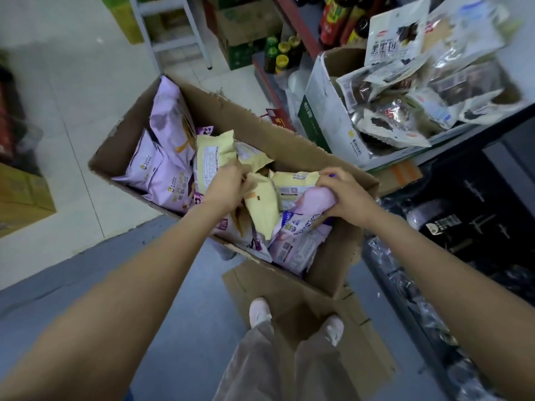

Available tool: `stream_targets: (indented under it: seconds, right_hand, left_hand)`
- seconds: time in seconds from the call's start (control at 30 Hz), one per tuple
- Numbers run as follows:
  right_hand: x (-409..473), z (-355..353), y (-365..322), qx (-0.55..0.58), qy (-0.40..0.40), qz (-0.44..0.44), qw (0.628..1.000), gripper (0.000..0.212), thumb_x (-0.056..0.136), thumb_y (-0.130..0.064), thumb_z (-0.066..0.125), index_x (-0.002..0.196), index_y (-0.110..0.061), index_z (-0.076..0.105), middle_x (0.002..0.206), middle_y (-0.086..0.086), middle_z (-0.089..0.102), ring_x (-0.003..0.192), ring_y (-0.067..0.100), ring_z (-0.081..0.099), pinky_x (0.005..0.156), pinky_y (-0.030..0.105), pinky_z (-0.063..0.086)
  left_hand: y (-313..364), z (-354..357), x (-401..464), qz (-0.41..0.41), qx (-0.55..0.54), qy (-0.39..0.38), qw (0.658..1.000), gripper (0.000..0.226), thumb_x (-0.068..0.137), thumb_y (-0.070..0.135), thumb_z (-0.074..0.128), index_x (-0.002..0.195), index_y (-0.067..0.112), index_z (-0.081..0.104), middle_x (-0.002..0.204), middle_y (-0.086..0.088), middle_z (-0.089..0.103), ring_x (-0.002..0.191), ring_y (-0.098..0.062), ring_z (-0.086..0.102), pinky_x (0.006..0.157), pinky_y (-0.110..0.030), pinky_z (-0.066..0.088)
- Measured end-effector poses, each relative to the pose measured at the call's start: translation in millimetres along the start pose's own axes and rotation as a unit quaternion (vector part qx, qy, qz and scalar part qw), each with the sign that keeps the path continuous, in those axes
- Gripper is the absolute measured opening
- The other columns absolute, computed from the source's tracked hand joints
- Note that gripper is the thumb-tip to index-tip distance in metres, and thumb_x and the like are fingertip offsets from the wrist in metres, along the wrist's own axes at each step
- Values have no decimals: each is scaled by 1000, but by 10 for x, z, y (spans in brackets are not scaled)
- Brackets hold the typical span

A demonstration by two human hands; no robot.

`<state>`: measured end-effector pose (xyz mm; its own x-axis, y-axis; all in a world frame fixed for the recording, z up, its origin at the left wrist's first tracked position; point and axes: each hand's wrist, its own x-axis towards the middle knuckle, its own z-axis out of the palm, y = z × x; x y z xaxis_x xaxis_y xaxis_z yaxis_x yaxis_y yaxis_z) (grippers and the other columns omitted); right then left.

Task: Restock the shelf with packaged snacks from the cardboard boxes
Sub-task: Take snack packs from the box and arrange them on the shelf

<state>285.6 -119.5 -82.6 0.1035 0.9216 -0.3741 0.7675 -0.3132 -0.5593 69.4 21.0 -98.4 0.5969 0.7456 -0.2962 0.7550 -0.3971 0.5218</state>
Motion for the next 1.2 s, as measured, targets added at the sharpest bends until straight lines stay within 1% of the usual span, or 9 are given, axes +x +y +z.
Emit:
stream_targets:
  seconds: [0.1,0.17,0.3,0.6,0.7,0.77,0.87,0.97,1.2]
  right_hand:
    - [-192,-308,-64,97,34,33,994,46,62,-1,80,101,-12,59,102,3,57,96,18,51,69,18,34]
    - [-341,-550,-119,170,46,54,983,42,63,-5,81,95,-17,58,89,1,57,85,14,50,69,21,38]
    - [-730,-1179,-186,259,136,52,955,43,69,-3,80,106,-9,60,100,7,65,92,17,59,83,28,48]
    - [-1988,-2550,-107,331,446,68,829,46,63,-22,80,104,-12,62,103,7,70,87,16,64,82,33,51]
    - [-2374,-2958,47,317,545,71,773,33,72,-15,80,100,-14,61,97,3,67,83,13,61,75,24,49]
    - [-2608,-3237,207,297,608,64,733,32,74,-19,79,99,-10,61,94,5,66,79,11,59,71,20,50]
    - [-2879,-3669,551,306,668,72,674,37,73,-36,77,94,-11,59,99,11,67,86,16,61,85,38,52]
    - [-3078,-4086,888,349,688,97,629,54,76,-52,69,109,-11,57,110,7,64,99,22,61,94,42,49]
    - [-3385,-4755,1642,317,695,222,607,53,88,-46,55,120,-4,48,116,13,59,104,32,58,84,37,47]
  left_hand:
    - [284,-302,67,69,-67,31,995,23,87,19,62,95,-3,62,112,-14,54,103,-26,50,82,-26,32]
    - [576,-503,108,101,-111,51,987,17,86,18,58,82,1,58,91,-10,56,87,-23,51,68,-24,31]
    - [1425,-937,170,90,-259,121,954,18,90,6,44,75,13,36,63,1,34,54,-13,36,40,-16,28]
    - [3629,-1555,216,189,-335,275,881,23,95,10,36,74,19,32,65,5,32,58,-9,31,55,-29,22]
    - [4362,-1516,274,186,-382,265,865,12,97,13,36,93,5,44,78,0,51,80,-25,48,69,-33,33]
    - [4845,-1466,310,178,-411,251,858,18,95,11,37,78,8,38,70,1,41,75,-23,40,67,-32,29]
    - [5580,-1342,265,190,-444,217,849,32,92,8,38,64,16,24,67,0,35,74,-21,33,65,-32,25]
    - [6253,-1161,142,213,-430,194,856,22,94,12,37,72,12,35,86,-10,49,78,-23,40,68,-29,30]
    - [7162,-956,72,183,-411,164,878,8,95,7,33,91,8,40,97,-9,48,83,-24,41,70,-28,31]
